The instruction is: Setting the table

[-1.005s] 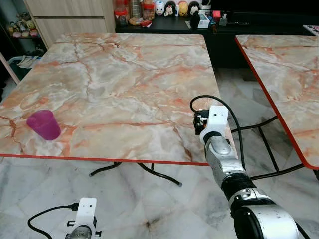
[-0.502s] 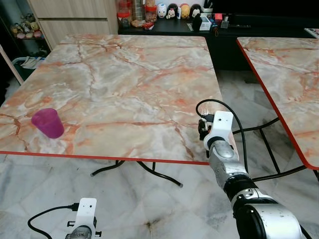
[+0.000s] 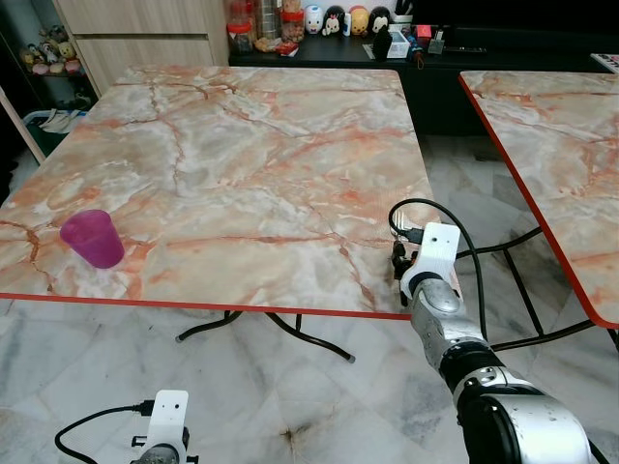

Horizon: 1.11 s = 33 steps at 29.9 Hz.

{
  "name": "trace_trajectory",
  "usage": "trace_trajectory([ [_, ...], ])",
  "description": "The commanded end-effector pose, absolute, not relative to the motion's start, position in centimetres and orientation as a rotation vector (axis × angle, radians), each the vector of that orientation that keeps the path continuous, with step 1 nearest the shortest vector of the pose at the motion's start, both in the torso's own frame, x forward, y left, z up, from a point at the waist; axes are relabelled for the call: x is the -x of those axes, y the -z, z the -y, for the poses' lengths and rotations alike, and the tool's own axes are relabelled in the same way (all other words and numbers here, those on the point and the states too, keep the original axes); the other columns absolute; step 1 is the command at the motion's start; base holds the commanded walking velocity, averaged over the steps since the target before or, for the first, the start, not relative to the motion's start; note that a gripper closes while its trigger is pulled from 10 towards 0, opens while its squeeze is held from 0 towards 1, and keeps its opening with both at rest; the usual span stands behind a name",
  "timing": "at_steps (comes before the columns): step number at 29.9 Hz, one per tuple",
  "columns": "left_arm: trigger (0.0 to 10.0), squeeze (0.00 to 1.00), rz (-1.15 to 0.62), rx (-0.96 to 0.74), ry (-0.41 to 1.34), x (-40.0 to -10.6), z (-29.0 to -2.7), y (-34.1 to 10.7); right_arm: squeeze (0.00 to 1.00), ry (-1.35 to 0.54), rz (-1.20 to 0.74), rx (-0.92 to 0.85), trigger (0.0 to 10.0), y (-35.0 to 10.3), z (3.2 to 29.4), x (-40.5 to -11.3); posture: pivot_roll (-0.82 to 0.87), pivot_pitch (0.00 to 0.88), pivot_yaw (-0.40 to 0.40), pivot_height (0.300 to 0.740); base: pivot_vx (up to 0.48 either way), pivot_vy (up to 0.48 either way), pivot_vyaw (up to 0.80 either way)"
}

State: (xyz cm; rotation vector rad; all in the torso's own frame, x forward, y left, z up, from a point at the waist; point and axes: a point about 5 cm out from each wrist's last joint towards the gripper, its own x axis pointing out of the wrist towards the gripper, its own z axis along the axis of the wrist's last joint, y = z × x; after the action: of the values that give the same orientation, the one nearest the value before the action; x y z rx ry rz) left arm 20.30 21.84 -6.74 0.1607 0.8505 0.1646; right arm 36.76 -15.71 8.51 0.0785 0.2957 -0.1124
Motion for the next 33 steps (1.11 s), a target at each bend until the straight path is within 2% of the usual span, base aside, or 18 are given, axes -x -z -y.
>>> trace_trajectory([
  [1, 10.0, 0.00, -0.877, -0.145, -0.181, -19.8, -21.7, 7.1, 0.00, 0.109, -0.303, -0.087, 10.0, -8.4, 15.7, -36.8, 0.03, 0.110, -0.016, 0.740, 0.000, 0.000, 0.00],
  [33, 10.0, 0.00, -0.908, -0.080, -0.195, -18.5, -20.2, 8.0, 0.00, 0.039, -0.287, -0.009, 10.0, -9.9, 15.9, -37.7, 0.02, 0.146, -0.085, 0.740, 0.000, 0.000, 0.00],
])
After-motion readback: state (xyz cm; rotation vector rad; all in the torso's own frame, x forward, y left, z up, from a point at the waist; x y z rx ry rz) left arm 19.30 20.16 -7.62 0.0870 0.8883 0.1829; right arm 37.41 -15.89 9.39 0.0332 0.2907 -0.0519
